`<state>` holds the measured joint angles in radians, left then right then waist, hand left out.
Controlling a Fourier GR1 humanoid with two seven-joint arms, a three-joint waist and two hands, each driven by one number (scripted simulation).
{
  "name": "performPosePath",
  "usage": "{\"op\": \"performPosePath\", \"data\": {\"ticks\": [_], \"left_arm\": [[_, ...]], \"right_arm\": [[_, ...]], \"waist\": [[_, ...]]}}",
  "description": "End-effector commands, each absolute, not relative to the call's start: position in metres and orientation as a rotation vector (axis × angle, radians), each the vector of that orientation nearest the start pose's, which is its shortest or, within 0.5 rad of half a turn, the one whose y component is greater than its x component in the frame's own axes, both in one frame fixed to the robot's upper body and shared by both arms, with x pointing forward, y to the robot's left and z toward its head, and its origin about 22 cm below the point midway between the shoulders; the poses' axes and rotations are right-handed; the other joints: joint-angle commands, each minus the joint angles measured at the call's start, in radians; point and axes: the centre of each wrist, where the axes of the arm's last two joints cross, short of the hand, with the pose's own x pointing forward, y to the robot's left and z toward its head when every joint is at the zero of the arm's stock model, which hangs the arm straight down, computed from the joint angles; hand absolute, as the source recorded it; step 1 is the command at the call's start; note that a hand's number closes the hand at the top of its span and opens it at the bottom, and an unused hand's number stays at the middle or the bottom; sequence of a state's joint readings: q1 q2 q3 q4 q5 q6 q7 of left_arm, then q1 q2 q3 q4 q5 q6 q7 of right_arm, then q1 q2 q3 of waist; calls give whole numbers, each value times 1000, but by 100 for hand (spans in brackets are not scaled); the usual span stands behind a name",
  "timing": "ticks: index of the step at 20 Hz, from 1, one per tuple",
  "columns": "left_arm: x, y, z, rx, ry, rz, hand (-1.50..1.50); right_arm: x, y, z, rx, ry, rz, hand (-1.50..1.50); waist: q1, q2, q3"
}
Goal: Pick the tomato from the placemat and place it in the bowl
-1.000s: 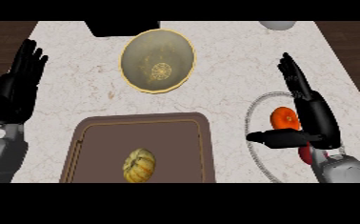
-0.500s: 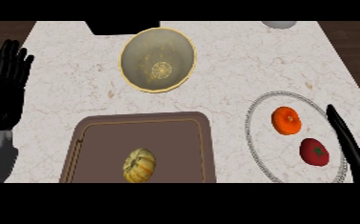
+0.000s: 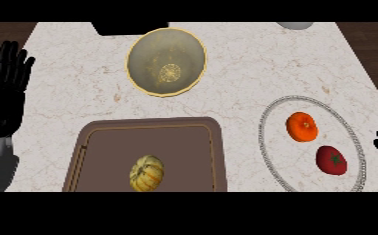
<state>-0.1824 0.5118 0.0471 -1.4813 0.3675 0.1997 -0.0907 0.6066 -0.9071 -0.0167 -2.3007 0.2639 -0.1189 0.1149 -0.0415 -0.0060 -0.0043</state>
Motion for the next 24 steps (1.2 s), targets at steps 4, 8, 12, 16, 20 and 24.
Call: {"op": "performPosePath", "data": {"ticks": [4,8,12,16,20,24], "left_arm": [[293,338,94,282,-1784,56,0],[274,332,72,249,-1782,35,0],[291,325,97,242,-1784,45,0],[298,336,95,238,-1778,23,0],[288,319,73,220,-1789,26,0],[290,307,90,254,-1775,49,0]], "right_arm": [[105,-324,172,-723,-1146,1189,-150],[110,-332,174,-708,-1095,1159,-150],[107,-334,176,-721,-1083,1148,-150],[125,-342,164,-700,-1086,1141,-150],[139,-348,137,-703,-1026,1165,-150],[132,-338,125,-690,-1035,1116,-150]], "waist": [[8,1,3],[33,4,4],[28,3,4],[36,6,4],[43,7,4],[37,4,5]]}}
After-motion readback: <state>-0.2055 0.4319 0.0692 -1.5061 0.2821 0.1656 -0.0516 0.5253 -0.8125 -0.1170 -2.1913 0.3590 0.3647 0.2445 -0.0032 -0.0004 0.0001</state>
